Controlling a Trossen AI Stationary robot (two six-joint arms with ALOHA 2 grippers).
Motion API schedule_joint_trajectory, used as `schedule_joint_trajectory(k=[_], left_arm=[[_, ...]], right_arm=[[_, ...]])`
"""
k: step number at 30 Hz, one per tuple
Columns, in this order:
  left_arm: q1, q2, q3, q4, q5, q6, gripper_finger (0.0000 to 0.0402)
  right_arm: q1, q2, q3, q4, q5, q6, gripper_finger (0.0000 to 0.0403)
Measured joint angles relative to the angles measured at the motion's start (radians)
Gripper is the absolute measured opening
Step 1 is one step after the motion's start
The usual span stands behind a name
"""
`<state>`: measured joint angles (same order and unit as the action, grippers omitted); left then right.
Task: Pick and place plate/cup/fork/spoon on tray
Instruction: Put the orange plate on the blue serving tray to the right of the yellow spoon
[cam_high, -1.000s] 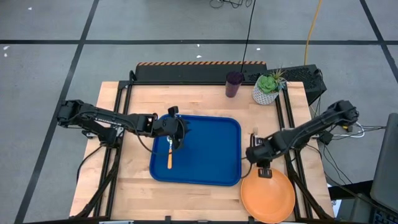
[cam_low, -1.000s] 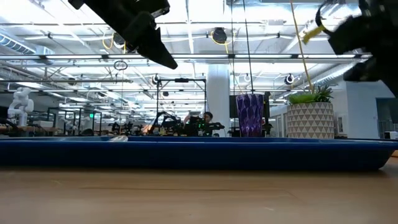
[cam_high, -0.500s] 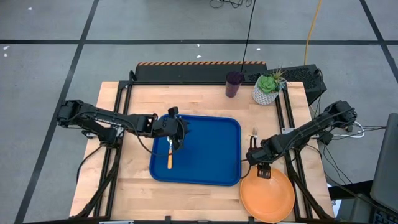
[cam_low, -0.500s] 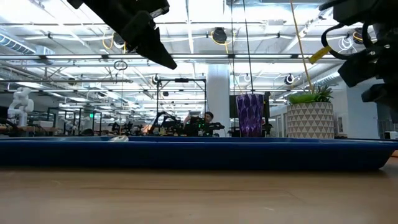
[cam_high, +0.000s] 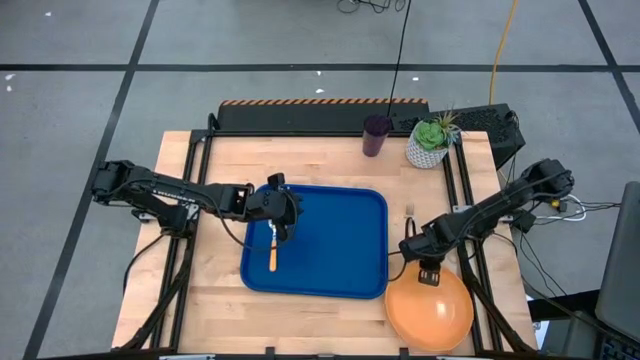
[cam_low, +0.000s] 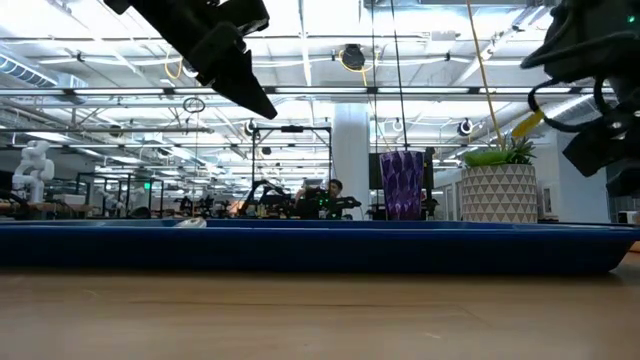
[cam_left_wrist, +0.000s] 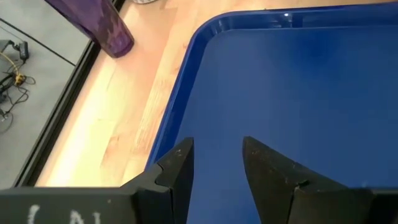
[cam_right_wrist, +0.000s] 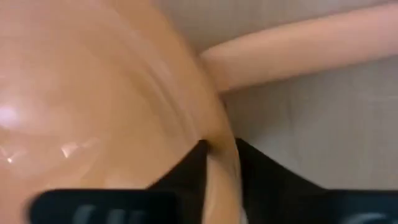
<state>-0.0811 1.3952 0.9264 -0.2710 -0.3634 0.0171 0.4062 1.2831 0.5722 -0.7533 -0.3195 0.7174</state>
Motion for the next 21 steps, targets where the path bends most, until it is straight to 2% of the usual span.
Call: schedule_joint_trajectory(k=[2, 6, 16, 21], left_arm=[[0.000, 0.000, 0.000, 0.000, 0.000, 0.000, 0.0140], [0.000, 0.000, 0.000, 0.002, 0.000, 0.000, 0.0140], [0.000, 0.000, 0.000, 0.004, -0.001, 0.004, 0.0140], [0.000, 0.000, 0.000, 0.004, -0.001, 0.003, 0.0140]], right_arm=[[0.002, -0.016, 0.003, -0.009, -0.023, -0.014, 0.0015], [0.002, -0.056, 0.004, -0.011, -0.034, -0.011, 0.0005], [0.002, -0.236, 0.007, -0.044, -0.042, 0.061, 0.0000], [0.001, -0.309, 0.059, -0.038, 0.012, 0.065, 0.0000]])
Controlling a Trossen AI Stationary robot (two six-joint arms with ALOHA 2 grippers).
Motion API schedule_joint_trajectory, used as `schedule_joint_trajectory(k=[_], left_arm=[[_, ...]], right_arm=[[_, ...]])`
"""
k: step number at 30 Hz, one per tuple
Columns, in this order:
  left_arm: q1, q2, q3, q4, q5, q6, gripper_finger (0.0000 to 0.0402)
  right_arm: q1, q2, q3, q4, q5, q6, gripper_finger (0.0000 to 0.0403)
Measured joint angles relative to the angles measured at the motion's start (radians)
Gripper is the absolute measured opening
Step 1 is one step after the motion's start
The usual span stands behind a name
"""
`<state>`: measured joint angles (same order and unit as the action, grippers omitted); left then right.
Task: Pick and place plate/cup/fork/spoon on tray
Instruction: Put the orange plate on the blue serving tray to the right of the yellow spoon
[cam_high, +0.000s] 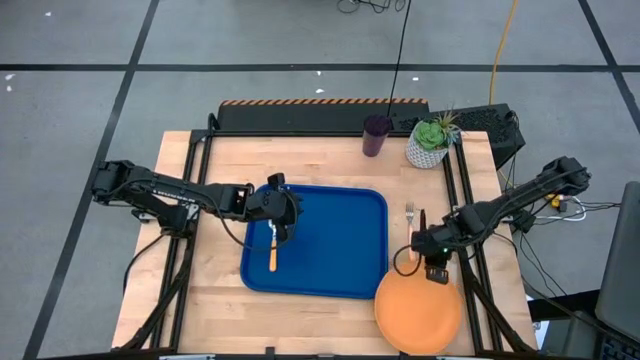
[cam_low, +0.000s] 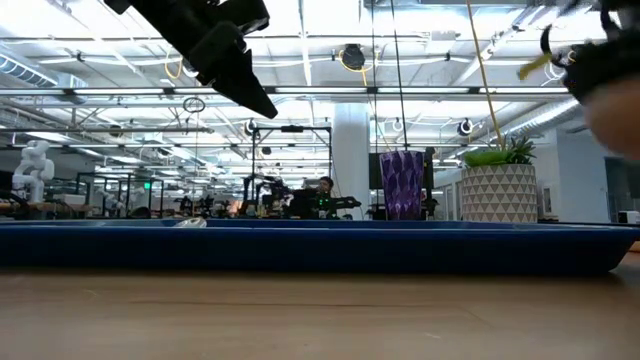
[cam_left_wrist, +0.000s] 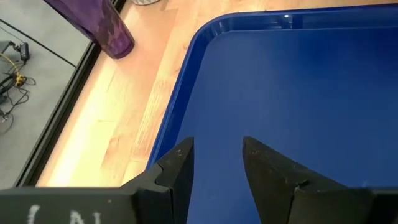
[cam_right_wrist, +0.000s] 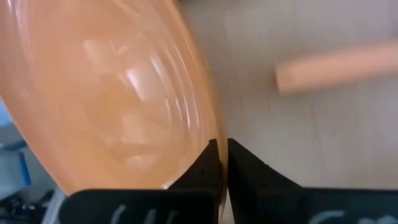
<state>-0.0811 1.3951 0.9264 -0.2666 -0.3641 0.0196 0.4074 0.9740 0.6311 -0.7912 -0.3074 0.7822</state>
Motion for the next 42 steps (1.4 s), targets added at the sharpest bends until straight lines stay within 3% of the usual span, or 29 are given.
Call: schedule_joint_trajectory(k=[8, 13, 17, 23, 31, 42], left_arm=[[0.000, 0.000, 0.000, 0.003, -0.001, -0.013, 0.0140], [0.000, 0.000, 0.000, 0.003, -0.001, -0.023, 0.0140], [0.000, 0.000, 0.000, 0.002, -0.001, -0.021, 0.0140], [-0.007, -0.027, -0.001, -0.073, -0.026, 0.001, 0.0140], [-0.007, -0.150, -0.001, -0.105, -0.091, 0.005, 0.0140], [-0.023, -0.199, -0.001, -0.300, -0.092, -0.094, 0.0140]], right_arm=[[-0.068, -0.003, 0.093, 0.059, 0.148, -0.009, 0.0000], [-0.185, 0.060, 0.094, 0.281, 0.229, -0.031, 0.0000], [-0.299, 0.147, 0.094, 0.444, 0.221, -0.177, 0.0000], [-0.474, 0.308, 0.097, 0.526, 0.093, -0.305, 0.0000], [-0.566, 0.553, 0.316, 0.504, 0.034, -0.500, 0.0000], [-0.610, 0.845, 0.679, 0.206, 0.036, -0.699, 0.0000]])
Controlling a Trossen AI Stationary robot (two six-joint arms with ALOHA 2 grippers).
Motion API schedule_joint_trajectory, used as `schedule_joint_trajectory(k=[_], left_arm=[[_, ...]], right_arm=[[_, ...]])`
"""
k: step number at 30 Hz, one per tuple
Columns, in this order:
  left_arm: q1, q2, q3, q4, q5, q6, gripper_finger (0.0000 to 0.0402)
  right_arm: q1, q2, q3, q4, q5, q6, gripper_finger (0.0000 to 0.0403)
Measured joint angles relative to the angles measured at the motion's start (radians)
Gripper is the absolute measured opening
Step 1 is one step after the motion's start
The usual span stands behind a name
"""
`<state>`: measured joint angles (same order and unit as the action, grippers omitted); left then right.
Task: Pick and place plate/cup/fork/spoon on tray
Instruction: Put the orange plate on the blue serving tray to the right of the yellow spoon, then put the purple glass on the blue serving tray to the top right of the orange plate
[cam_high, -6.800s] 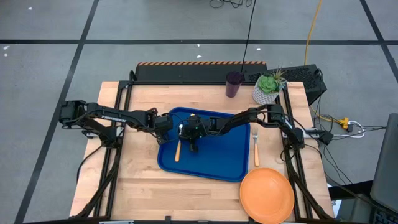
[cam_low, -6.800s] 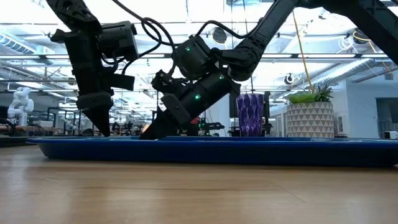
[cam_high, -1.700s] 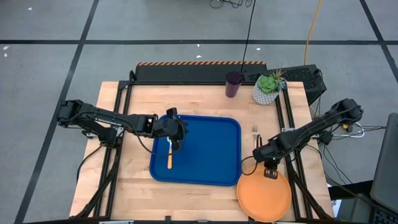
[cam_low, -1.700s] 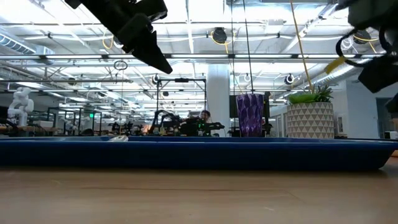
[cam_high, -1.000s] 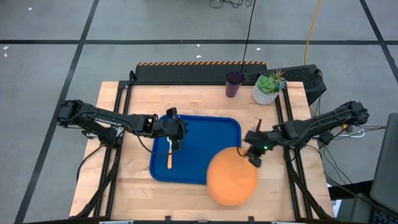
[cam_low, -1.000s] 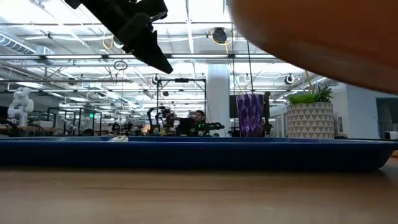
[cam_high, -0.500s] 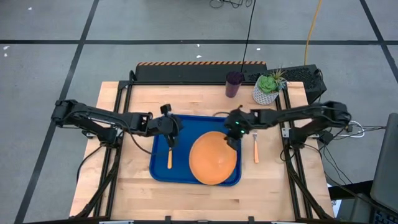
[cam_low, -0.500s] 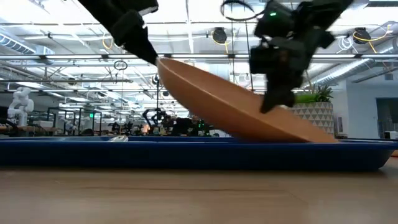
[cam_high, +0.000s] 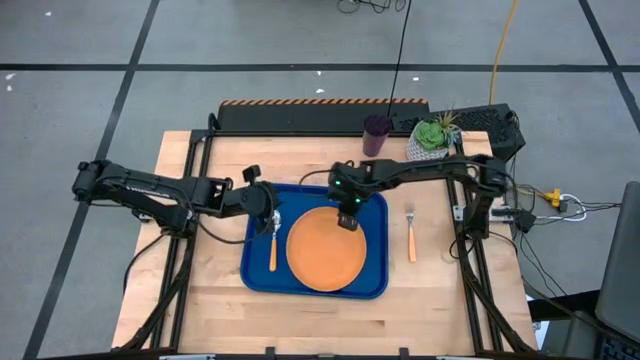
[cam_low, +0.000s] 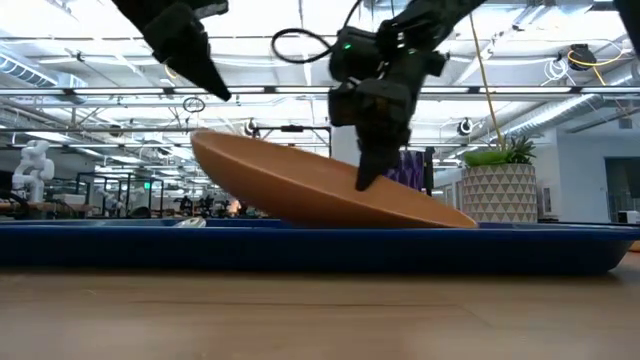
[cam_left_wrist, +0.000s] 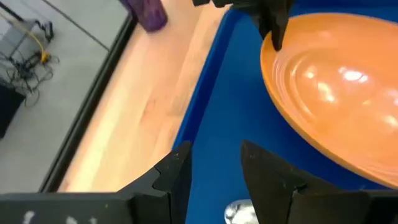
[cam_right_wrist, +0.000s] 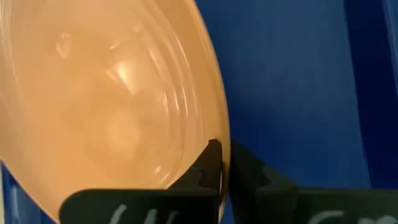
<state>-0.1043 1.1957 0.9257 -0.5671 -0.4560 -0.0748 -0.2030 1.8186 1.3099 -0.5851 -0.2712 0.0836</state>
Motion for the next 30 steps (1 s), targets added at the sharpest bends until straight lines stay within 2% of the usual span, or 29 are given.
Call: schedule_joint_trajectory(k=[9, 16, 26, 30], left_arm=[[-0.038, 0.000, 0.000, -0.097, -0.001, -0.092, 0.0140], [-0.071, 0.000, 0.000, -0.167, -0.036, -0.174, 0.0140], [-0.116, 0.000, 0.000, -0.195, -0.044, -0.261, 0.0140], [-0.135, 0.000, 0.000, -0.201, -0.045, -0.289, 0.0140]], right_arm=[[-0.028, 0.136, 0.158, -0.044, 0.030, -0.082, 0.0000], [-0.045, 0.161, 0.156, -0.047, 0.034, -0.125, 0.0010], [-0.038, 0.161, 0.154, -0.018, 0.050, -0.162, 0.0132], [-0.038, 0.147, 0.153, -0.018, 0.103, -0.190, 0.0170]])
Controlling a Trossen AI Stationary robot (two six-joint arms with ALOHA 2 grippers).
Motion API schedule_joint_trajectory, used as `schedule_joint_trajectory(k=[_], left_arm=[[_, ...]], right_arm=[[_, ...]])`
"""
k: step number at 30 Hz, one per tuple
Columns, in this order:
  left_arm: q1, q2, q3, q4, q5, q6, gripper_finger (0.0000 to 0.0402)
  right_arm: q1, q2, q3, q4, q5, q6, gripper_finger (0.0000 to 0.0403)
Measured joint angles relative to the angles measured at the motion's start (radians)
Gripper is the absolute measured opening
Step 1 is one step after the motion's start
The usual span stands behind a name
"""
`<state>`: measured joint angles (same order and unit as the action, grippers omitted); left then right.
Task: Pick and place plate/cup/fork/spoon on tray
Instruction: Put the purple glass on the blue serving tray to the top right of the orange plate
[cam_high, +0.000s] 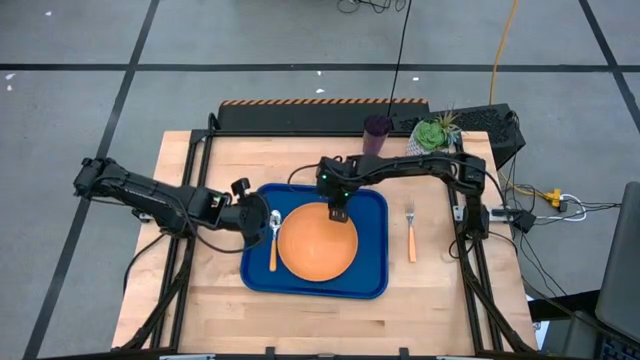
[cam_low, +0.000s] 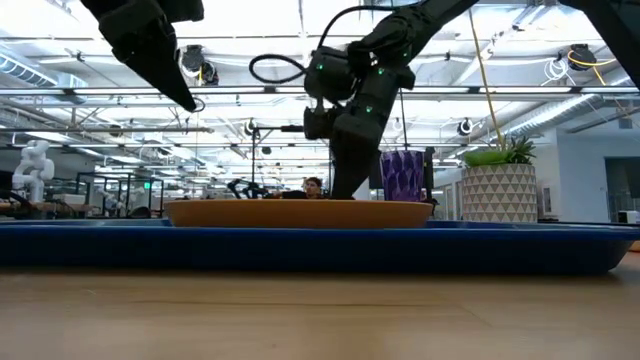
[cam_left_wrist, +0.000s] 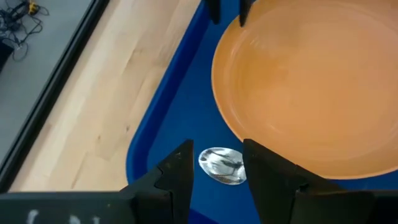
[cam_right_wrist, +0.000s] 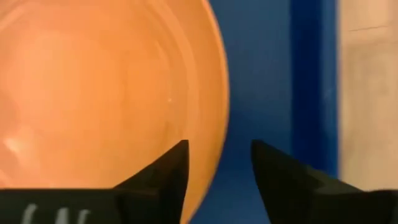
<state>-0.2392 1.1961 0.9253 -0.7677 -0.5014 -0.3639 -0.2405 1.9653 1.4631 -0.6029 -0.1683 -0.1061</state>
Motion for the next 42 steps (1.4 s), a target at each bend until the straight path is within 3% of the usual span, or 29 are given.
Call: schedule_joint_trajectory(k=[6, 11, 13, 20, 25, 34, 42], left_arm=[[-0.024, 0.000, 0.000, 0.000, -0.044, -0.031, 0.0140], [-0.026, 0.000, 0.000, 0.012, -0.119, -0.043, 0.0140], [-0.026, 0.000, 0.000, 0.027, -0.136, -0.037, 0.0140], [-0.026, 0.000, 0.000, 0.092, -0.135, 0.014, 0.0140], [-0.035, 0.000, 0.000, 0.088, -0.107, 0.018, 0.0140], [-0.044, 0.000, -0.001, 0.067, -0.082, 0.021, 0.0140], [-0.070, 0.000, -0.001, 0.056, -0.067, 0.002, 0.0140]], right_arm=[[-0.005, -0.105, 0.000, -0.025, 0.129, -0.049, 0.0196], [-0.047, -0.258, 0.000, -0.029, 0.340, -0.155, 0.0188], [-0.096, -0.296, 0.012, -0.025, 0.370, -0.212, 0.0180], [-0.312, -0.282, 0.140, -0.182, 0.301, -0.290, 0.0163], [-0.400, -0.250, 0.170, -0.260, 0.265, -0.330, 0.0167], [-0.441, -0.248, 0.170, -0.395, 0.241, -0.340, 0.0169], [-0.466, -0.218, 0.129, -0.392, 0.201, -0.332, 0.0169]])
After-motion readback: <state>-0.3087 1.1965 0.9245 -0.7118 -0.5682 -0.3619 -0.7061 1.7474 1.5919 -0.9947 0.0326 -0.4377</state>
